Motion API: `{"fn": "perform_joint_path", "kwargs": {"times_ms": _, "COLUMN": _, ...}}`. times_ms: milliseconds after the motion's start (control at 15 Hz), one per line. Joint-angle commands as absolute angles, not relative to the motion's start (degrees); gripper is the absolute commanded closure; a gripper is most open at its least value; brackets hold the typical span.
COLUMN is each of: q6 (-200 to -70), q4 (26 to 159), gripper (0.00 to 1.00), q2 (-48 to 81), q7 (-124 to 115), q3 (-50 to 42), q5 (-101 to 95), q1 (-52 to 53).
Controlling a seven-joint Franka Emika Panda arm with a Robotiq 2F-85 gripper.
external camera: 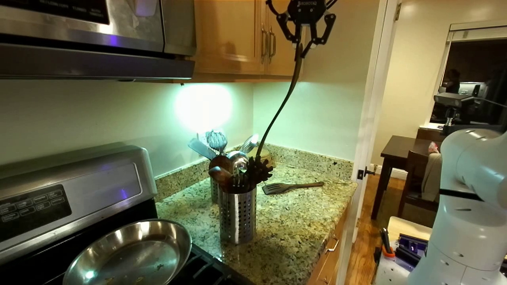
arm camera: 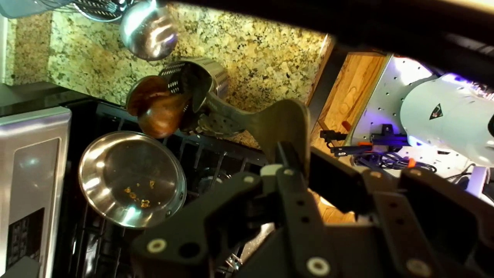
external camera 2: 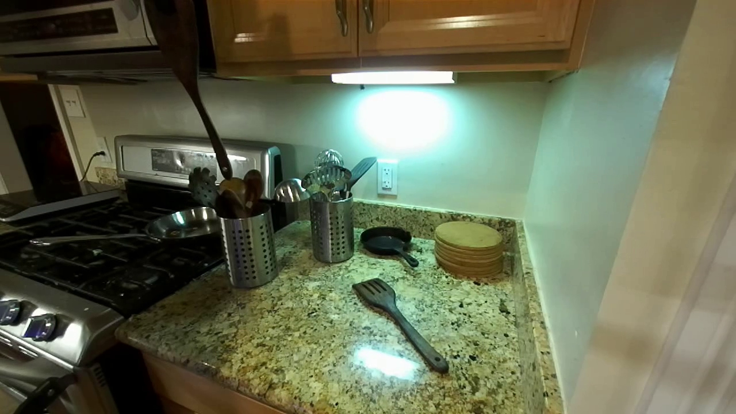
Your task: Pick up the wooden spoon and put it in the spoon holder
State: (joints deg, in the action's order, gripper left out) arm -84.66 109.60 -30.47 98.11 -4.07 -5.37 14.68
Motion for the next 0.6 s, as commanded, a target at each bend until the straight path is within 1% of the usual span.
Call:
{"fn": "perform_joint_path", "kwargs": {"times_ms": 0, "q6": -87.2, "q4": 108.3, "gripper": 0.95, "q2": -28.16, "q7": 102.37, "q3": -3.69, "q5": -3.86, "q1": 14.0}}
{"fn": "perform_joint_path", "kwargs": {"times_ms": 533, "q6": -92.4, "q4": 111.76, "gripper": 0.95, "q2": -23.58, "q7": 111.63, "q3": -3.07, "q5": -1.43, "q1": 13.5}}
